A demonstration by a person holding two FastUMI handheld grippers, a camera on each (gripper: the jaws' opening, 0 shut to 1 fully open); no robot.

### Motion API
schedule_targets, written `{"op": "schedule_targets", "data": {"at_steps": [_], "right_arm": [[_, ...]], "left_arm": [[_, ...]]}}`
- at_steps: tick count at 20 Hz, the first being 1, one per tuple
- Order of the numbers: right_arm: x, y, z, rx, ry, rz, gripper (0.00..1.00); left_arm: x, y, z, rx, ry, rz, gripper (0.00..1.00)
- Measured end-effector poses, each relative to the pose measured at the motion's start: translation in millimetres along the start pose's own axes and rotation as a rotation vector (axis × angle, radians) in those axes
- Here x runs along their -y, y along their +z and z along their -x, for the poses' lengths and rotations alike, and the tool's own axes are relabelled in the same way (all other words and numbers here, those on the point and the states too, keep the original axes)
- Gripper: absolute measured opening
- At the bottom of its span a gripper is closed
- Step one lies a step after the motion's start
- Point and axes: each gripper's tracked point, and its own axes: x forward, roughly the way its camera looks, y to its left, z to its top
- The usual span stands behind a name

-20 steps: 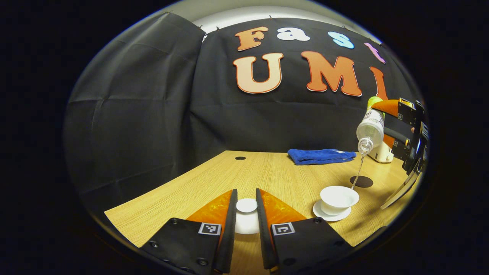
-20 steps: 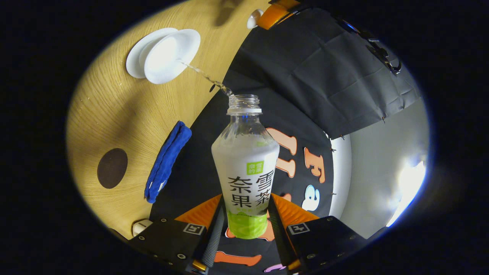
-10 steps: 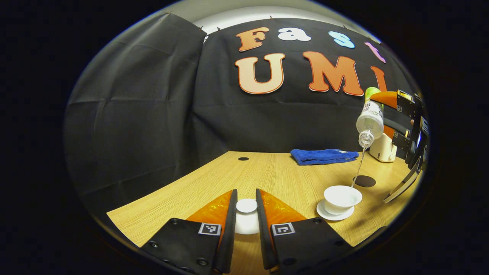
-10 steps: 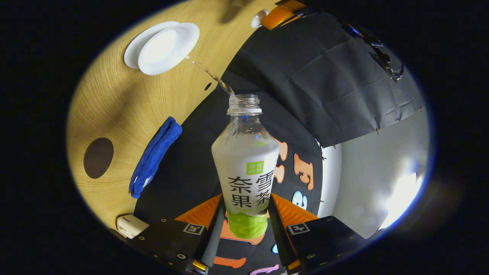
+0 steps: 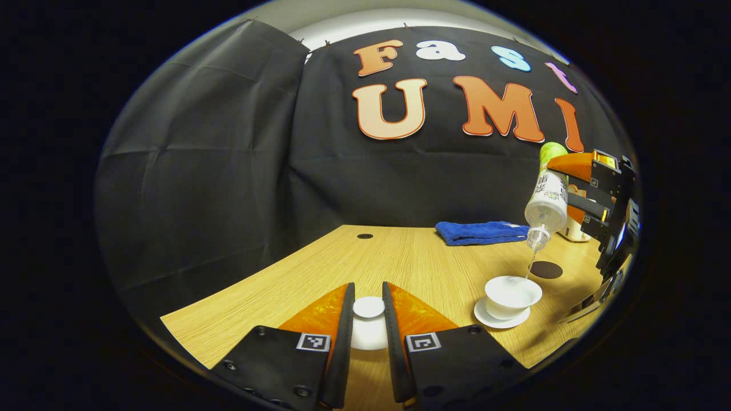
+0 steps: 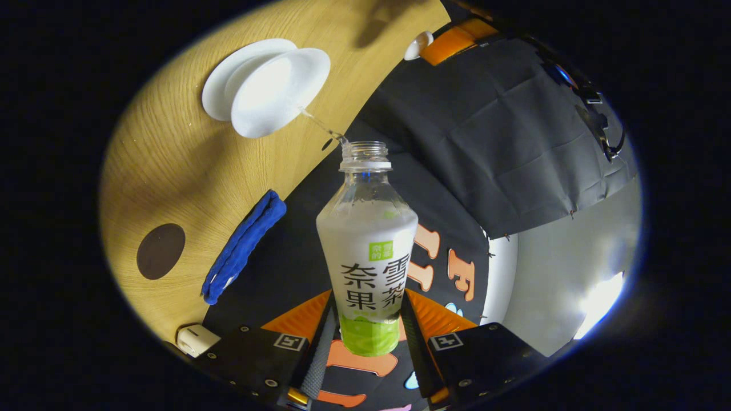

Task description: Open the teacup lid with one hand, grasp the water bottle and pour water into the teacup with the other hand; after pouring, place the water bottle on the coaster and then close the teacup lid.

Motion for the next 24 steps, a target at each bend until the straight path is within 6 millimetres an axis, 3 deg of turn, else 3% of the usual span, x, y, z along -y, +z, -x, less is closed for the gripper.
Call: {"op": "schedule_targets", "data": {"at_steps": [4, 9, 14, 17, 19, 20, 22, 24], "right_arm": [[-8.8, 11.4, 6.0, 0.026, 0.034, -0.020, 0.64], [-40.3, 15.3, 9.4, 0.009, 0.149, -0.179, 0.64], [-79.3, 28.3, 21.7, -0.032, 0.309, -0.582, 0.65], [-81.4, 25.5, 26.5, -0.066, 0.353, -0.832, 0.65], [-85.9, 11.4, 24.3, -0.116, 0.362, -1.011, 0.65], [-88.0, -0.5, 21.7, -0.157, 0.362, -1.104, 0.65], [-92.0, -25.8, 15.2, -0.241, 0.346, -1.254, 0.65], [-94.5, -54.6, 13.8, -0.332, 0.293, -1.341, 0.65]], "left_arm": [[0.4, 2.3, 2.6, 0.009, 0.001, -0.003, 0.34], [2.0, 6.2, 5.5, 0.020, 0.000, -0.002, 0.31], [5.2, 7.8, 7.3, 0.019, -0.007, -0.006, 0.34], [8.1, 9.2, 6.3, 0.014, -0.004, -0.008, 0.34], [9.2, 14.9, 9.7, 0.025, -0.005, -0.010, 0.30], [10.6, 17.9, 12.4, 0.031, -0.005, -0.013, 0.34], [13.7, 20.9, 15.0, 0.038, -0.007, -0.016, 0.30], [15.5, 25.5, 16.0, 0.045, -0.009, -0.021, 0.34]]}}
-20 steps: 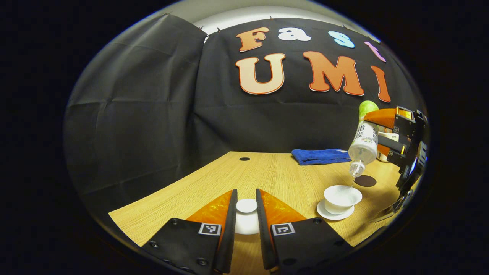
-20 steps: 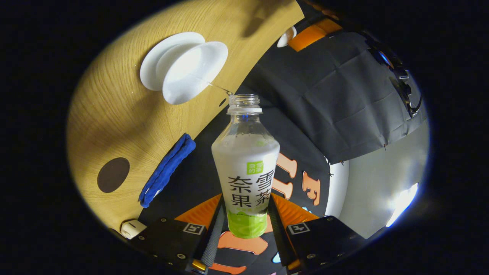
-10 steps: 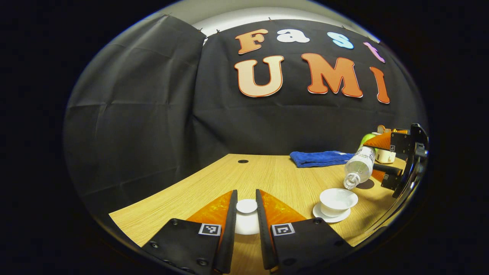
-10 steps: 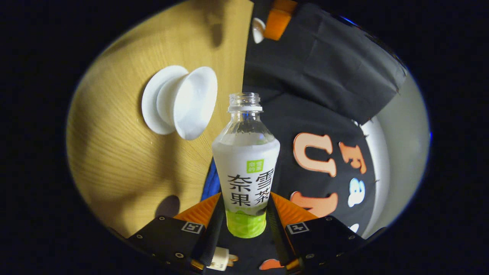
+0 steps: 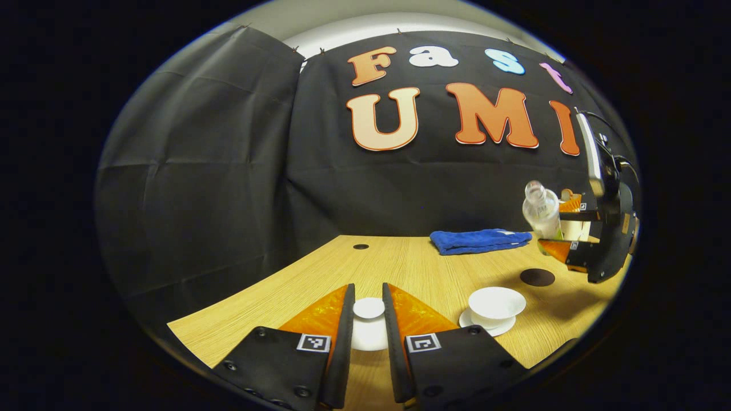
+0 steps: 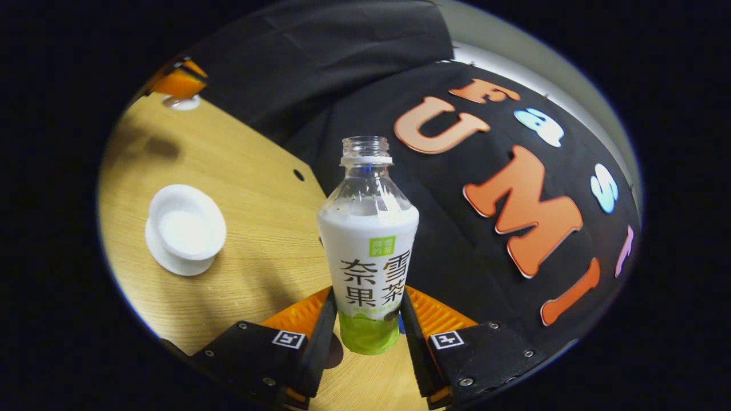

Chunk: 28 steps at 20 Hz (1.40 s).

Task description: Open the teacup lid with one hand, grasp the water bottle and pour water into the teacup with the other hand; after pouring, place the water bottle on the coaster and then close the teacup lid.

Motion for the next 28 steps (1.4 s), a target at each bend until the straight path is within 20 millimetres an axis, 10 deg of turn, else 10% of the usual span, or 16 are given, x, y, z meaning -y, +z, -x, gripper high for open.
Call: {"op": "schedule_targets", "data": {"at_steps": [11, 28], "right_arm": [[27.4, -30.3, -16.5, -0.071, 0.011, -0.651, 0.65], [-35.6, -71.7, -21.0, -0.198, 0.140, -0.864, 0.65]], "left_arm": [[13.9, 10.6, -1.8, 0.016, -0.017, 0.003, 0.34], [24.0, 15.5, -2.9, 0.031, -0.032, -0.002, 0.34]]}}
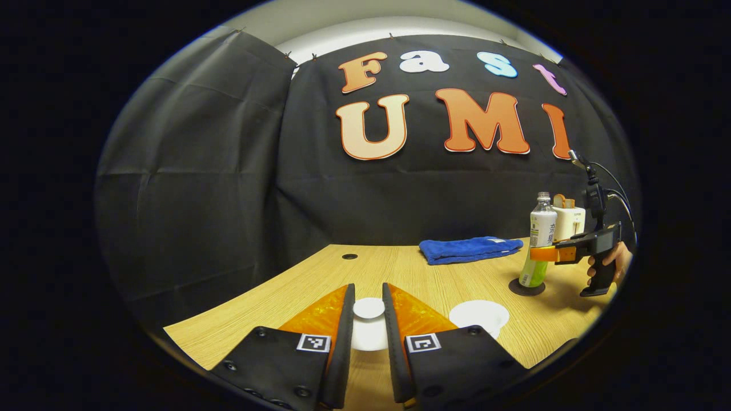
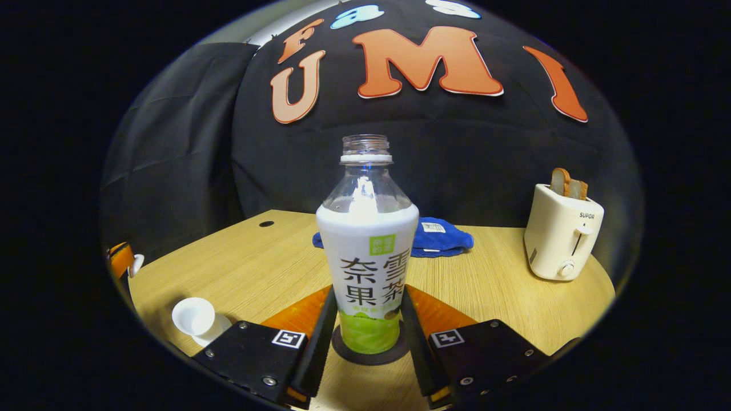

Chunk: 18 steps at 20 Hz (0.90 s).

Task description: Open the teacup lid with one hand, grasp the water bottle and pour water into the teacup with the other hand; after pouring, place the water bottle on the coaster and then close the teacup lid.

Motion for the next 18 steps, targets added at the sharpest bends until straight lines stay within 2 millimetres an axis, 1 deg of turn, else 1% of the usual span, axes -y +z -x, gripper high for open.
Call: {"op": "schedule_targets", "data": {"at_steps": [2, 3, 4, 6, 8, 9, 10, 12, 13, 14, 15, 16, 18], "right_arm": [[1.0, -2.0, -0.6, 0.002, -0.011, 0.020, 0.65], [1.9, -3.8, -1.0, 0.002, -0.018, 0.029, 0.65], [1.2, -6.3, -1.5, 0.001, -0.017, 0.028, 0.65], [1.3, -10.9, -2.4, -0.001, -0.016, 0.022, 0.65], [1.0, -10.0, -1.9, 0.003, -0.016, 0.020, 0.65], [0.6, -10.0, -1.6, 0.004, -0.016, 0.023, 0.65], [-0.6, -9.6, -1.1, 0.006, -0.015, 0.029, 0.65], [-1.0, -10.0, -1.2, 0.008, -0.011, 0.043, 0.65], [0.6, -12.2, -1.9, 0.003, -0.013, 0.046, 0.67], [1.9, -13.4, -2.0, -0.002, -0.015, 0.046, 0.68], [1.8, -13.9, -0.7, -0.005, -0.011, 0.046, 0.69], [2.4, -13.6, -0.5, -0.006, -0.012, 0.050, 0.70], [1.0, -11.1, 4.0, 0.002, -0.004, 0.064, 0.78]], "left_arm": [[0.4, -0.2, -0.1, -0.001, 0.000, 0.000, 0.34], [0.9, -1.7, 0.5, -0.001, 0.000, 0.000, 0.31], [0.9, -1.6, 0.7, -0.001, -0.001, -0.002, 0.34], [1.5, -2.7, 1.1, -0.004, -0.001, -0.003, 0.34], [1.4, -4.6, -0.3, -0.008, -0.002, -0.001, 0.34], [2.0, -5.3, 0.0, -0.009, -0.002, -0.001, 0.31], [2.4, -5.6, 0.0, -0.011, -0.004, 0.001, 0.34], [6.0, -5.8, -0.9, -0.013, -0.012, 0.005, 0.34], [9.2, -7.4, -1.5, -0.019, -0.021, 0.003, 0.34], [10.8, -9.3, -1.2, -0.023, -0.023, -0.002, 0.31], [11.4, -9.7, -1.6, -0.024, -0.025, -0.006, 0.34], [12.6, -9.2, -1.8, -0.024, -0.028, -0.005, 0.34], [16.0, -7.5, -2.2, -0.022, -0.034, 0.001, 0.34]]}}
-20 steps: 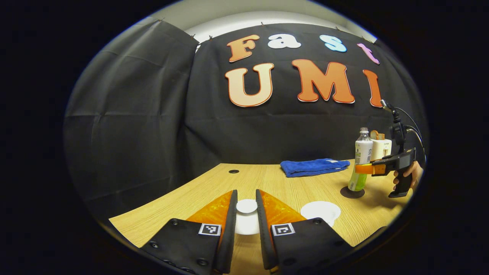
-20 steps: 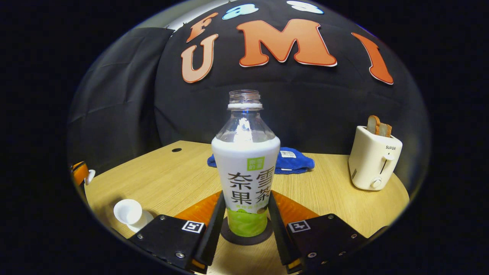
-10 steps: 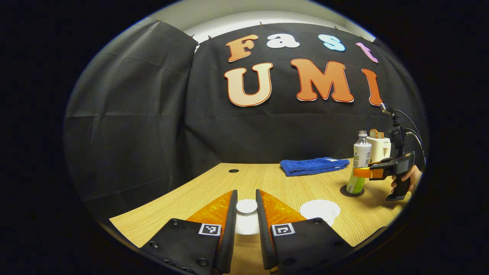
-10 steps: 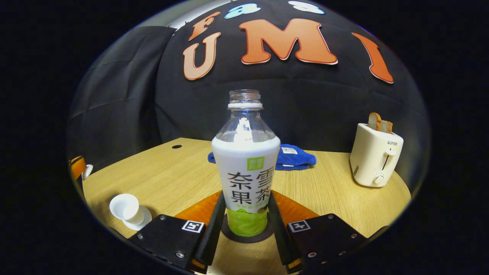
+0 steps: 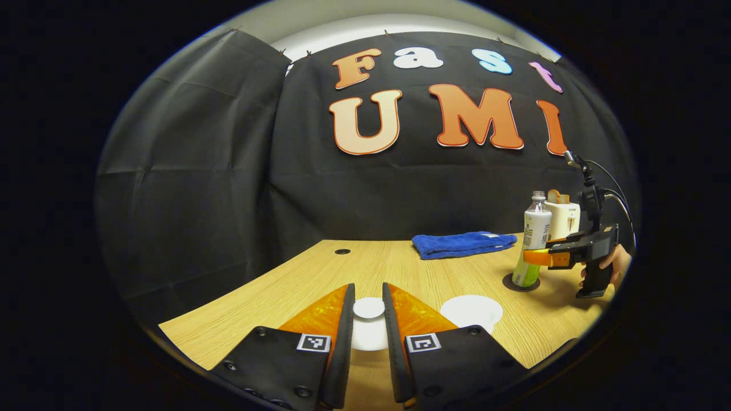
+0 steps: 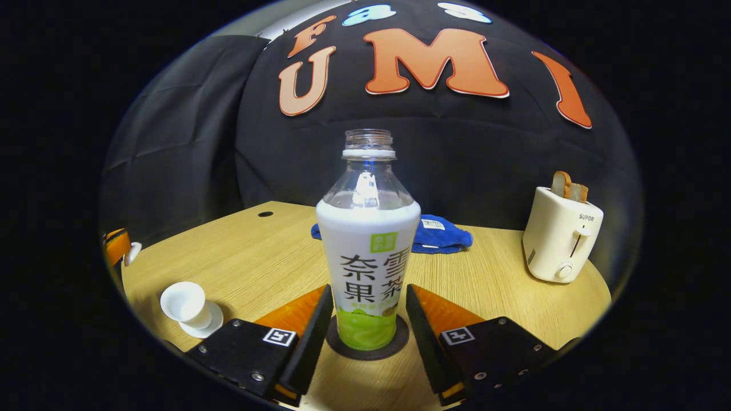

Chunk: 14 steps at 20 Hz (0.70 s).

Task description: Open the teacup lid with one hand, grasp the water bottle and pour water into the teacup with the other hand; after pouring, place the water bottle on the coaster and then close the teacup lid.

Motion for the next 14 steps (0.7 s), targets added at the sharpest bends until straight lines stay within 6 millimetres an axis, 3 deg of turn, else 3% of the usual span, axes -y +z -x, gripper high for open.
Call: {"op": "schedule_targets", "data": {"at_steps": [3, 5, 6, 7, 11, 14], "right_arm": [[-4.6, 3.0, 12.6, 0.031, 0.019, 0.019, 0.92], [-4.3, 3.9, 21.3, 0.043, 0.019, 0.033, 0.95], [-4.5, 4.8, 26.0, 0.049, 0.021, 0.037, 0.92], [-5.2, 5.9, 30.4, 0.057, 0.023, 0.037, 0.96], [-8.9, 16.3, 51.6, 0.104, 0.067, 0.023, 0.96], [2.6, 26.1, 68.0, 0.145, 0.053, 0.020, 0.96]], "left_arm": [[9.9, -0.4, -1.3, 0.001, -0.022, 0.005, 0.34], [20.1, -0.4, -3.5, 0.000, -0.042, 0.013, 0.34], [25.2, -0.3, -4.7, -0.001, -0.051, 0.016, 0.34], [29.7, -0.5, -5.4, 0.001, -0.060, 0.018, 0.34], [58.9, -6.7, -11.8, -0.019, -0.120, 0.031, 0.34], [76.6, -7.6, -16.1, -0.023, -0.152, 0.042, 0.34]]}}
